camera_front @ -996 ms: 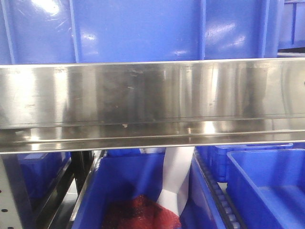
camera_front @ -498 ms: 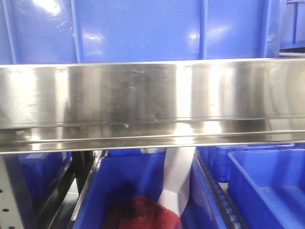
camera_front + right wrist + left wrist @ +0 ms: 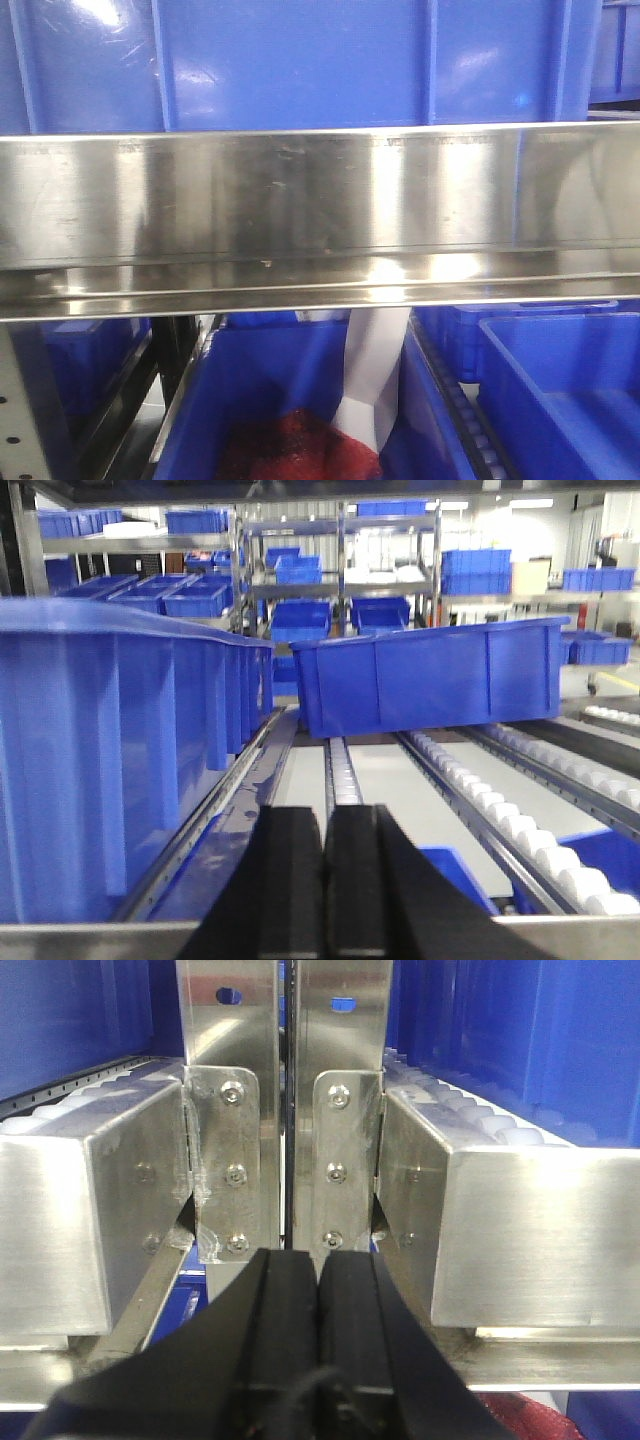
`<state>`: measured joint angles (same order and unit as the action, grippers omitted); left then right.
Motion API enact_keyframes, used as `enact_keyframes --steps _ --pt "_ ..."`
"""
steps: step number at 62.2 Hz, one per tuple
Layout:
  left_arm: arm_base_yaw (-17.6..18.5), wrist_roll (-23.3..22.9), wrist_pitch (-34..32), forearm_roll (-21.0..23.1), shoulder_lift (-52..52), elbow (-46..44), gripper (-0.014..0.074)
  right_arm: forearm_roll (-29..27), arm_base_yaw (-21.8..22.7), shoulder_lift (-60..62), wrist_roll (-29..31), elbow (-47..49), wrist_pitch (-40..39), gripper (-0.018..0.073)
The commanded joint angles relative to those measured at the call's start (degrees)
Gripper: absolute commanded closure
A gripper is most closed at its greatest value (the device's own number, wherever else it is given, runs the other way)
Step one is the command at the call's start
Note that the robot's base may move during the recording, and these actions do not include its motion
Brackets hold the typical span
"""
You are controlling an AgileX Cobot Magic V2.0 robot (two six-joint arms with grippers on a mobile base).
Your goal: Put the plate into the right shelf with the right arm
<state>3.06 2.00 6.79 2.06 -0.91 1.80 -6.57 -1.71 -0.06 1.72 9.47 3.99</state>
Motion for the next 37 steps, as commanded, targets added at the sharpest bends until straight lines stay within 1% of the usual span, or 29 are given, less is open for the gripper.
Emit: enact_keyframes --steps 1,6,21,32,37 --pt "-0.04 -0.19 -4.93 0.33 -0.36 0.57 0.0643 2.33 0.38 1.56 -0.26 -1.34 -7.70 0.0489" --pt "-0.04 -0.19 -4.93 0.33 -0.36 0.57 0.0643 3.12 0.31 1.42 -0.31 -2.92 -8.09 0.0489" --pt "-0.04 -0.19 -4.93 0.33 -0.36 0.57 0.0643 3.12 -0.14 1.42 -0.42 -7.03 -8.20 0.0489" --pt "-0.04 -0.19 -4.93 0.33 -0.36 0.57 0.0643 2.69 -1.50 1.42 -0.42 -10.74 -9.22 0.0489" --pt "-0.04 -0.19 -4.93 0.33 -0.36 0.57 0.0643 2.27 -2.18 1.42 -0.42 -10.70 -8.39 0.0489"
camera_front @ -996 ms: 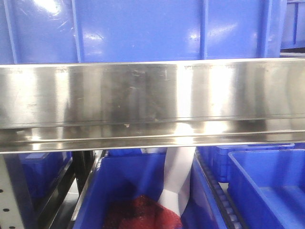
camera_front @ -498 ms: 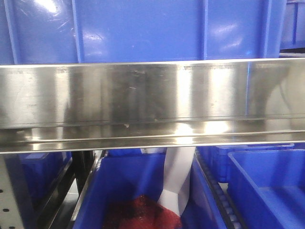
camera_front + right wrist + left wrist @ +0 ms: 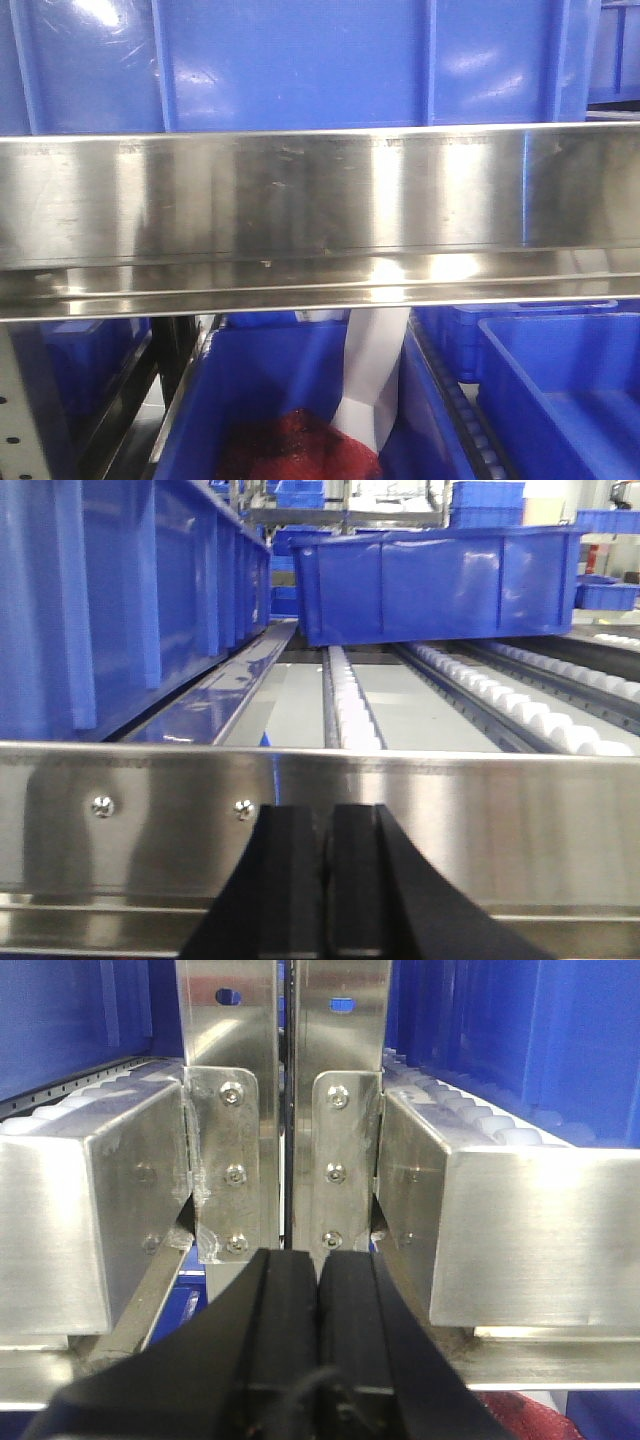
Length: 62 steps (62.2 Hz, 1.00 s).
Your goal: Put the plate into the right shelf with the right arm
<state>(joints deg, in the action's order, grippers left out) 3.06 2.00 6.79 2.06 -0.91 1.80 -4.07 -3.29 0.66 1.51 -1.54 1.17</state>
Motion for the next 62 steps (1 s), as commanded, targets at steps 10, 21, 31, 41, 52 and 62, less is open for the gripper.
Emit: enact_keyframes --steps 10,21,31,41,52,62 --pt "-0.04 -0.19 -4.93 0.33 -0.36 0.57 0.0643 -0.22 -1.06 0.69 -0.22 0.31 -4.48 0.0489" --pt "-0.04 -0.19 -4.93 0.33 -0.36 0.57 0.0643 -0.22 -1.06 0.69 -0.22 0.31 -2.95 0.0489" --pt "-0.04 -0.19 -4.93 0.33 -0.36 0.57 0.0643 -0.22 -1.06 0.69 -0.28 0.31 -2.69 0.0489" --pt "-0.04 -0.19 -4.93 0.33 -0.36 0.57 0.0643 -0.22 -1.06 0.69 -0.96 0.31 -2.36 0.0489" --pt "-0.04 -0.19 -4.93 0.33 -0.36 0.57 0.0643 -0.22 -0.64 0.69 -1.51 0.31 -1.92 0.0489" --pt "-0.04 -0.19 -4.93 0.33 -0.36 0.57 0.0643 0.38 -0.51 0.69 -1.51 0.31 -1.92 0.0489"
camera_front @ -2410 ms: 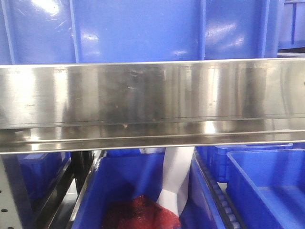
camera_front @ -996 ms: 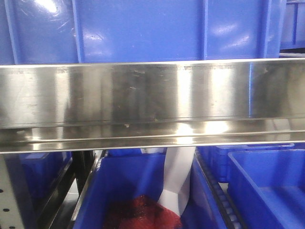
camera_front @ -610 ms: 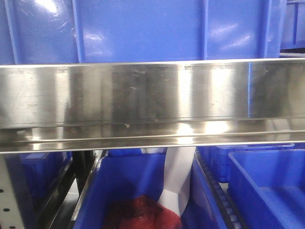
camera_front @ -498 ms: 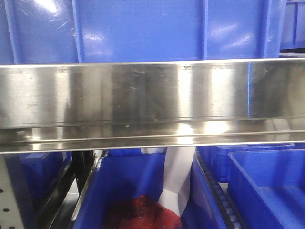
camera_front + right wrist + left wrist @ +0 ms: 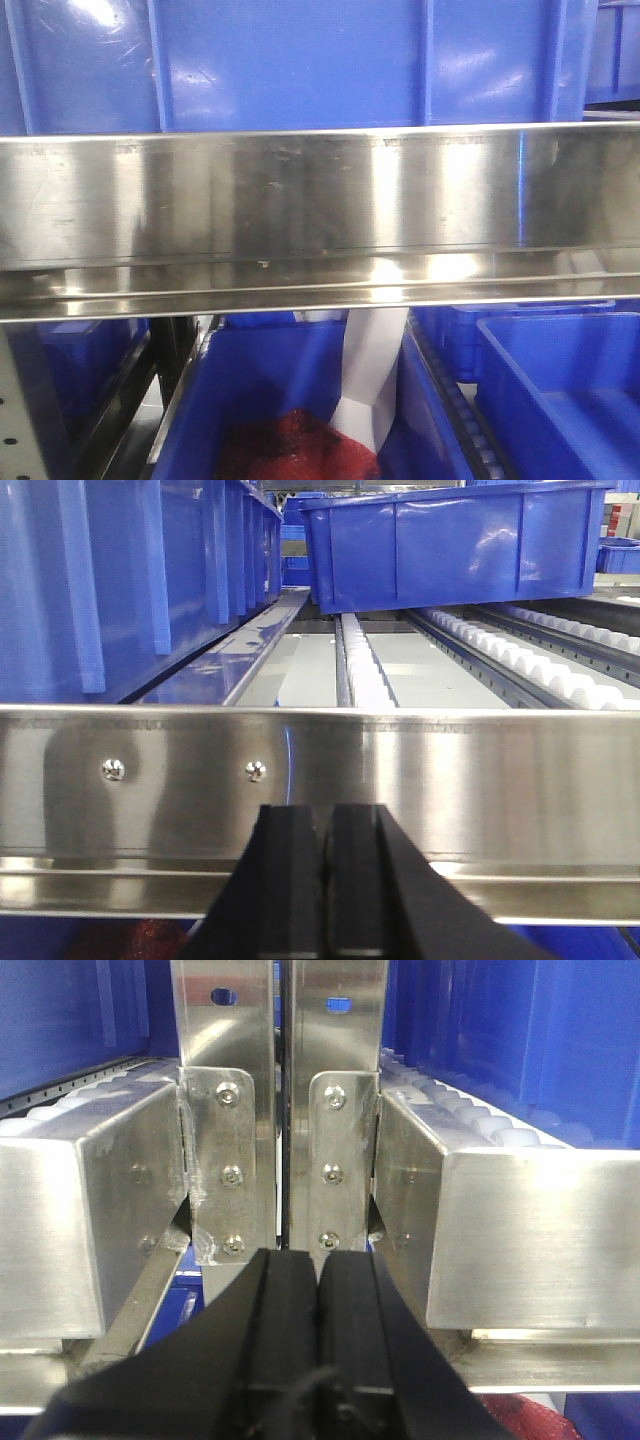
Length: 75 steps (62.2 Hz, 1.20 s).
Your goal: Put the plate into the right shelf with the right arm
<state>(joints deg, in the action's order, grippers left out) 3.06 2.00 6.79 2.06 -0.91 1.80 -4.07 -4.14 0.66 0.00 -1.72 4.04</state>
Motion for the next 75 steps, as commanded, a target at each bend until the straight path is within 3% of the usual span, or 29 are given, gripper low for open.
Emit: enact_keyframes --steps 1,75 --pt "-0.04 -0.19 -4.93 0.33 -0.36 0.57 0.0643 0.50 0.33 0.69 0.00 0.49 -4.79 0.0489" --pt "-0.04 -0.19 -4.93 0.33 -0.36 0.57 0.0643 1.52 0.33 0.69 -1.26 0.49 -5.28 0.0489"
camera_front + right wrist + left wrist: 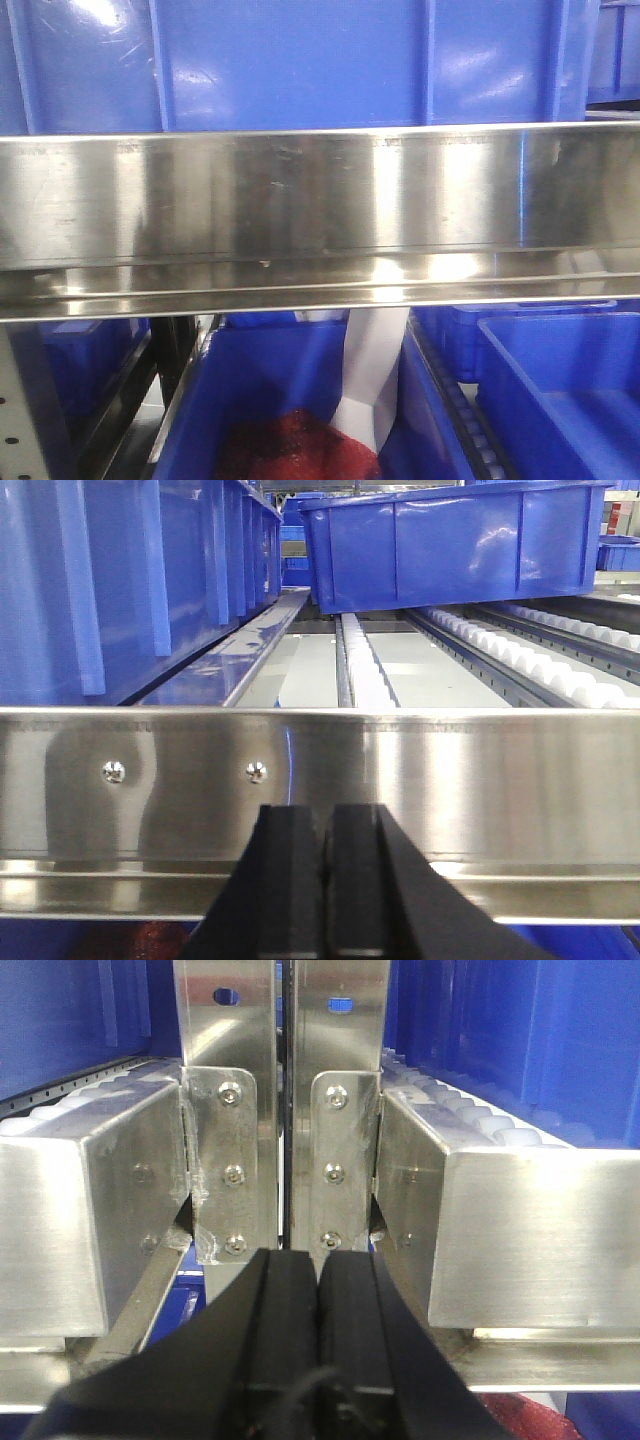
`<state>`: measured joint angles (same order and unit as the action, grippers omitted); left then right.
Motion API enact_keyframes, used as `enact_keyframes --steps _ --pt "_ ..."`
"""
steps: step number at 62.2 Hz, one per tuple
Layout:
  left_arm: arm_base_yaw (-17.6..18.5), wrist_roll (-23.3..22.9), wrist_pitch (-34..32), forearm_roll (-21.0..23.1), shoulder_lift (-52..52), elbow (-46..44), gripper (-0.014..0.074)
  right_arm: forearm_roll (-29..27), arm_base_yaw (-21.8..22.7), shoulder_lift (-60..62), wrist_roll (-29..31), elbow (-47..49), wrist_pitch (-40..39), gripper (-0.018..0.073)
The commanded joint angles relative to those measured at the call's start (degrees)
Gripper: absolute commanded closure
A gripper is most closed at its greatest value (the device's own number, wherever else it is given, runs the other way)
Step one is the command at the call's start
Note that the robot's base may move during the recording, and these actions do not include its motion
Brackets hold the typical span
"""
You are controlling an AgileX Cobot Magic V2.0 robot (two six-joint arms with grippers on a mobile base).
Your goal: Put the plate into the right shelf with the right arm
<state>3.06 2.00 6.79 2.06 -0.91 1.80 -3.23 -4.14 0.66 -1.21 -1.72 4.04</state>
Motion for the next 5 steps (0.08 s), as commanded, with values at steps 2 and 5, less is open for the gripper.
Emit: enact_keyframes --steps 2,5 --pt "-0.04 -0.19 -4.93 0.33 -0.36 0.57 0.0643 0.67 0.33 0.69 -0.05 0.49 -5.28 0.0489" --pt "-0.04 -0.19 -4.93 0.33 -0.36 0.57 0.0643 0.67 0.33 0.69 -0.05 0.49 -5.28 0.0489"
